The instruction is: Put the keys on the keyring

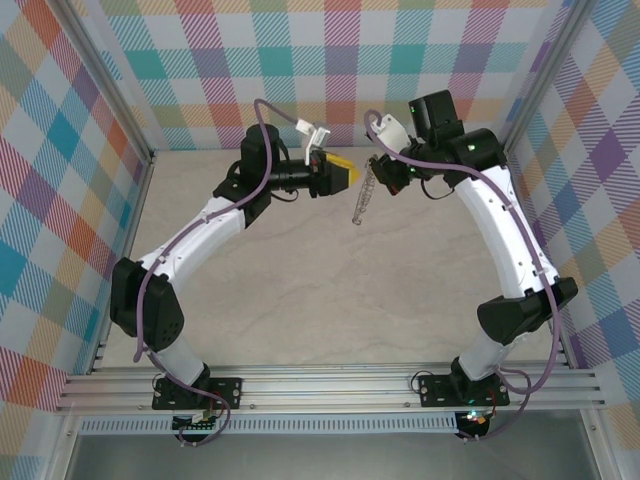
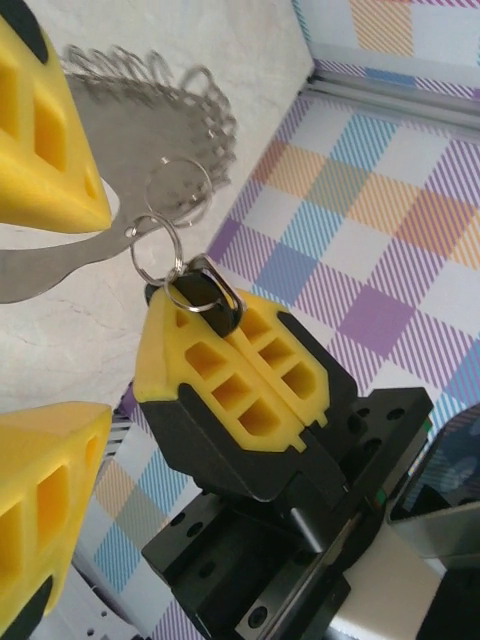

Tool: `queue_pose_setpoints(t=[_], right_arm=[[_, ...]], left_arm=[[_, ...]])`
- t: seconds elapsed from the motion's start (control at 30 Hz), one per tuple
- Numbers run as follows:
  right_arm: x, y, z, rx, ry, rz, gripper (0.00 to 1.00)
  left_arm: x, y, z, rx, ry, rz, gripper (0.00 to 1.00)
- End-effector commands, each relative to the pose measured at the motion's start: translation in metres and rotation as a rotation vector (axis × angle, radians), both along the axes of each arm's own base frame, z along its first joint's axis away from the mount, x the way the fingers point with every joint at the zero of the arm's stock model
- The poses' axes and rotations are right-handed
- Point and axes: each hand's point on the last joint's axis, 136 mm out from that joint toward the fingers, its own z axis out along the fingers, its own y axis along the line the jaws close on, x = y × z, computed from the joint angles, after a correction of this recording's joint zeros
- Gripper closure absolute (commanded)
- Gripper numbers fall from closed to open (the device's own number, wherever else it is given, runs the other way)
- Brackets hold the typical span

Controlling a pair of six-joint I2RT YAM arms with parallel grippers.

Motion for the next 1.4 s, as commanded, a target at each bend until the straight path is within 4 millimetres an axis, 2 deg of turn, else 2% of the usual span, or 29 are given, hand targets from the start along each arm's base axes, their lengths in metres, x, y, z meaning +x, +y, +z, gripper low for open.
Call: queue_pose_setpoints(t=[0.0, 0.23, 0.4, 0.43, 0.47, 0.77, 0.93, 1.2, 1.37], right_arm=[[0.007, 0.003, 0.006, 0.032, -0.031, -0.02, 1.0], [0.015, 0.006, -0.013, 0.027, -0.008, -0.036, 1.0], [0.026, 0.008, -0.03, 0.032, 0.007, -0.053, 1.0], [0.028, 0.009, -0.033, 0.034, 0.012, -0.054, 1.0], [0.031, 0.011, -0.035, 0.039, 0.018, -0.054, 1.0], [0.064, 0.02, -0.055, 0.057, 0.053, -0.087, 1.0], [0.085, 0.027, -0.063, 0.064, 0.061, -0.088, 1.0], [0.133, 0.038, -0.075, 0.069, 0.064, -0.082, 1.0], [0.152, 0.049, -0.083, 0.109, 0.08, -0.074, 1.0]], left_arm=[[0.002, 0.017, 0.017, -0.027, -0.035, 0.084, 0.47], [0.015, 0.045, 0.007, -0.04, 0.008, 0.219, 0.33], [0.02, 0.066, 0.001, -0.037, 0.031, 0.311, 0.2], [0.021, 0.07, -0.001, -0.034, 0.036, 0.329, 0.14], [0.022, 0.075, -0.002, -0.034, 0.039, 0.357, 0.01], [0.029, 0.115, -0.011, -0.026, 0.072, 0.531, 0.0], [0.026, 0.125, -0.013, -0.021, 0.073, 0.565, 0.0], [0.021, 0.14, -0.018, 0.015, 0.083, 0.599, 0.0], [0.015, 0.151, -0.02, 0.026, 0.091, 0.624, 0.0]])
